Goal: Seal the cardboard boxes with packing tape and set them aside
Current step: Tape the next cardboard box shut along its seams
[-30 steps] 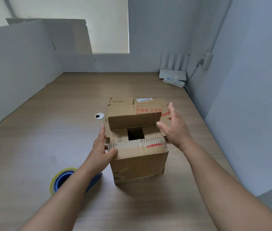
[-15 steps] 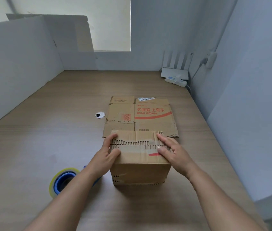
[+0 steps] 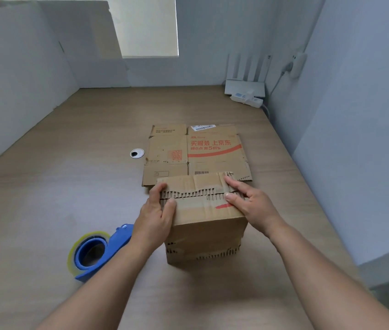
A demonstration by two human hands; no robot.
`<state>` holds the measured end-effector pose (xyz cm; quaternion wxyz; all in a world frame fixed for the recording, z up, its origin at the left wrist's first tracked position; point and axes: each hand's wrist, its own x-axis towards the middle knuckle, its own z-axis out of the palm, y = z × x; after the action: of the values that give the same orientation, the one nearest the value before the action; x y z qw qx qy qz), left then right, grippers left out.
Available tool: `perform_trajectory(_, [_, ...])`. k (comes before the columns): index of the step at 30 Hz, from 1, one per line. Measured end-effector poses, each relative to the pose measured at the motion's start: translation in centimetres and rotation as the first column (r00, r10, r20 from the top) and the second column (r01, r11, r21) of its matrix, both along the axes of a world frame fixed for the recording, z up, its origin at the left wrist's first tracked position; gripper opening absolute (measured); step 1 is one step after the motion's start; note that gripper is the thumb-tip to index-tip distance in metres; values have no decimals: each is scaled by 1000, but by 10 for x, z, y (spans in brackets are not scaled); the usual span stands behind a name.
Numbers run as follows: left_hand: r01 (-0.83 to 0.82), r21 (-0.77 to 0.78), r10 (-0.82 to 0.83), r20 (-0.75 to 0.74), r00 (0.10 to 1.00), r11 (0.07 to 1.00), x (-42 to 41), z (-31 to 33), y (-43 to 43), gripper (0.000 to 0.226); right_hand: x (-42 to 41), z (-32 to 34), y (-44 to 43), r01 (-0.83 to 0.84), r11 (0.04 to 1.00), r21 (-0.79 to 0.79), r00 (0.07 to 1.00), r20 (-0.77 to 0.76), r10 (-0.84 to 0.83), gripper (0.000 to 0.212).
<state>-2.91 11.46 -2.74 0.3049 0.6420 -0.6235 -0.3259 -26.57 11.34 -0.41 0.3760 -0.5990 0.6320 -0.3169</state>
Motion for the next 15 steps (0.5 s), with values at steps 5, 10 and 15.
perform_trajectory(5, [16,-14,-16,55,998,1000,-7,5,13,37,-9,0,13,17,1000,10,998,-57,-16,47])
perform_trajectory(10, [-25,1,25,128,991,1000,-7,2,30,37,-6,-4,18,10,1000,5,998,-62,-10,46])
perform_trajectory(15, [-55,-17,56,107,993,998,-8,2,-2,35,-2,0,-6,7,1000,-10,998,-65,-7,45])
